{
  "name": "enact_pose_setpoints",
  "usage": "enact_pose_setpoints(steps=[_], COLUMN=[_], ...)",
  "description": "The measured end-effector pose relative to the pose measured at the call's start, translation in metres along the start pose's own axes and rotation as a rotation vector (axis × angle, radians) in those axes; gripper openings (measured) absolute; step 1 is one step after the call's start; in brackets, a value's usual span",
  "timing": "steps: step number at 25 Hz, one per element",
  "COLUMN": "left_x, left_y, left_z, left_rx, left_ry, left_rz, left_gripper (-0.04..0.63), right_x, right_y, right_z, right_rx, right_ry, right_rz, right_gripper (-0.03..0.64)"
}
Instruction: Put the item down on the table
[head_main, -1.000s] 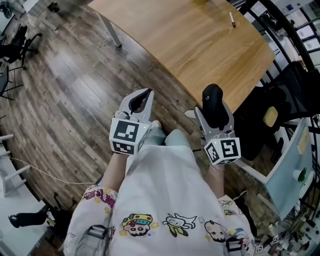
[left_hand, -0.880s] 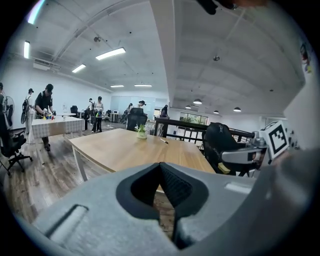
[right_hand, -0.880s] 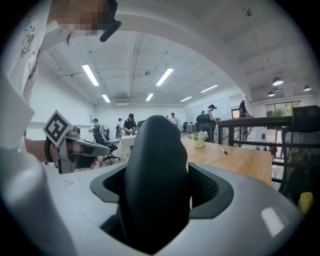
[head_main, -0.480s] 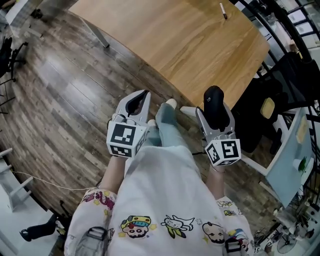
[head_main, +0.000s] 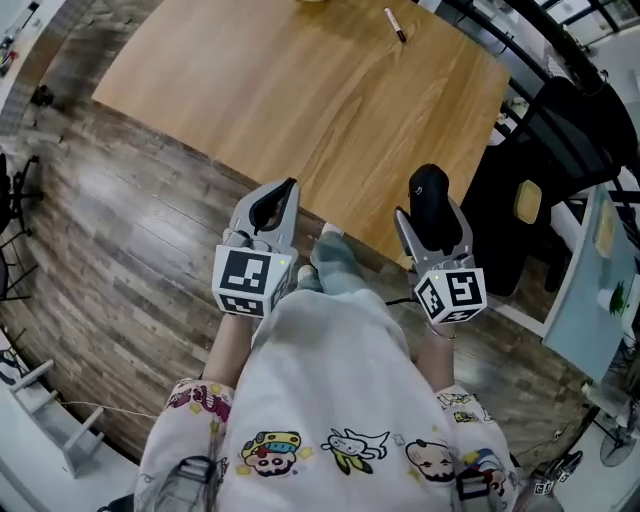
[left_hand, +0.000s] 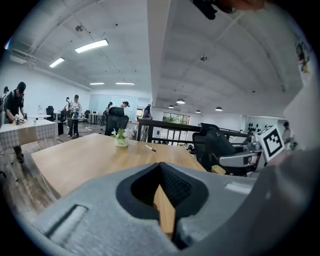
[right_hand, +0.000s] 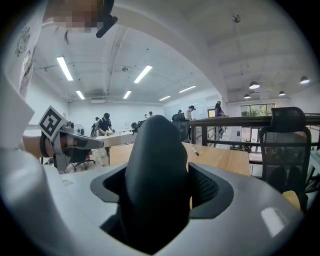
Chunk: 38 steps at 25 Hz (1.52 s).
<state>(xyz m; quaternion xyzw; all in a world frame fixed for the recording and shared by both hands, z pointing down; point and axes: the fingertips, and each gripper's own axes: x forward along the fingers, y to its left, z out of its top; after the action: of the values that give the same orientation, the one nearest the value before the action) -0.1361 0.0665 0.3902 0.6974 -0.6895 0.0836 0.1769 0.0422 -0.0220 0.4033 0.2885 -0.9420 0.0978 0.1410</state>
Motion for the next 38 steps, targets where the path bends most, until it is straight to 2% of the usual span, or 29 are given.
enact_pose_setpoints(steps=[9,14,19,30,38], left_x=[0.082,0.140,0.174,0.207,0.205], left_y=[-0.013,-0.044,-0.079,-0.129,-0.136], left_z=[0.053,0.070,0.077,0.073,0.066], left_rx=[0.068,0.104,0.140,0.205,0.214], left_ry=[-0.014,-0.018,-0.004,0.043,0.067], left_rz=[-0.089,-0.181,-0.279,-0.484,-0.529], left_gripper=[0.002,0.002,0.002,0.002,0.002], right_x=[0.023,0.021,0.003,-0.030,-0.039], right_y=[-0.068,-0.115,-0.143,-0.162,-0.155], right_z=[0.025,0.025,0.023,0.011,0.003], right_rx=[0.017,0.040,0.066,0.102,0.102], right_ry=[-0.023,-0.047,-0.056,-0.039,-0.009], right_rz=[-0.081,-0.150,-0.220,-0.396,-0.438], right_gripper=[0.354,0.354,0.354,0.354,0.356])
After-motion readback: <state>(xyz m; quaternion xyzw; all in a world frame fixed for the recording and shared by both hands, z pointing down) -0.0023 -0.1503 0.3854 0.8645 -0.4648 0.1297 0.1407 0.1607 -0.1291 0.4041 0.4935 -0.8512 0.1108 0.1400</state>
